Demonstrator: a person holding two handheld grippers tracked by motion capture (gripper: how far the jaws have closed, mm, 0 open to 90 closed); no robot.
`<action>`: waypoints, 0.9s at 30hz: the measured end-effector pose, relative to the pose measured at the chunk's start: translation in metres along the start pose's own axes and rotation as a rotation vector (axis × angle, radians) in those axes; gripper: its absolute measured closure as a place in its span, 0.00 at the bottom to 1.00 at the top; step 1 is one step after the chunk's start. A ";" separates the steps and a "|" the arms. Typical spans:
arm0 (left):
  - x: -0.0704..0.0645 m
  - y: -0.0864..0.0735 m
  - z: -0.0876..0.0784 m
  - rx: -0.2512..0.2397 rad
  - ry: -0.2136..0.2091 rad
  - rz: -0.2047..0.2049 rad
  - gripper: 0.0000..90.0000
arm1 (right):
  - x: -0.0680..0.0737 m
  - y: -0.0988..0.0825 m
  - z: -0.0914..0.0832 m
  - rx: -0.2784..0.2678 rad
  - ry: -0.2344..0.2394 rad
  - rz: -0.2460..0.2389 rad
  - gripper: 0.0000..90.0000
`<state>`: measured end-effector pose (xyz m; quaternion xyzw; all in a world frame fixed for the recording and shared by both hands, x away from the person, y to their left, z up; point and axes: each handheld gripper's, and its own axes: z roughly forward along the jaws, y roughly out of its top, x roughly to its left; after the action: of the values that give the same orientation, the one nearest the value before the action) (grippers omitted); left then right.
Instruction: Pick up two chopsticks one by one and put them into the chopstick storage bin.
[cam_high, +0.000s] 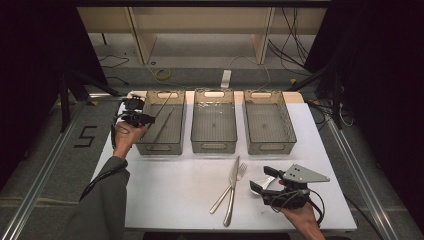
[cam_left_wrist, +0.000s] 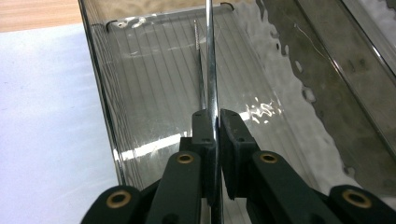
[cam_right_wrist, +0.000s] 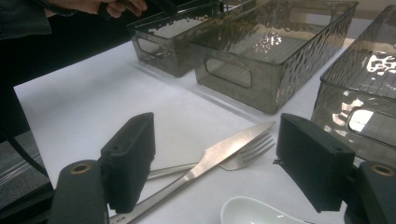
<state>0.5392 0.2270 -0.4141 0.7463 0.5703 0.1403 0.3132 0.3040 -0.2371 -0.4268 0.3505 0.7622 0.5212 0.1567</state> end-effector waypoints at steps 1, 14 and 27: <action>0.000 0.000 0.001 0.005 0.004 0.005 0.94 | 0.000 0.000 0.000 0.000 -0.001 -0.001 0.32; -0.009 0.007 -0.008 -0.036 0.000 -0.045 0.55 | -0.001 0.000 -0.001 -0.013 0.006 0.012 0.32; -0.040 -0.011 -0.044 -0.118 -0.120 -0.012 0.29 | -0.006 0.001 -0.004 -0.012 -0.008 0.015 0.32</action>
<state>0.4935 0.2049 -0.3812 0.7303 0.5458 0.1267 0.3909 0.3058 -0.2437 -0.4252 0.3572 0.7559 0.5254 0.1580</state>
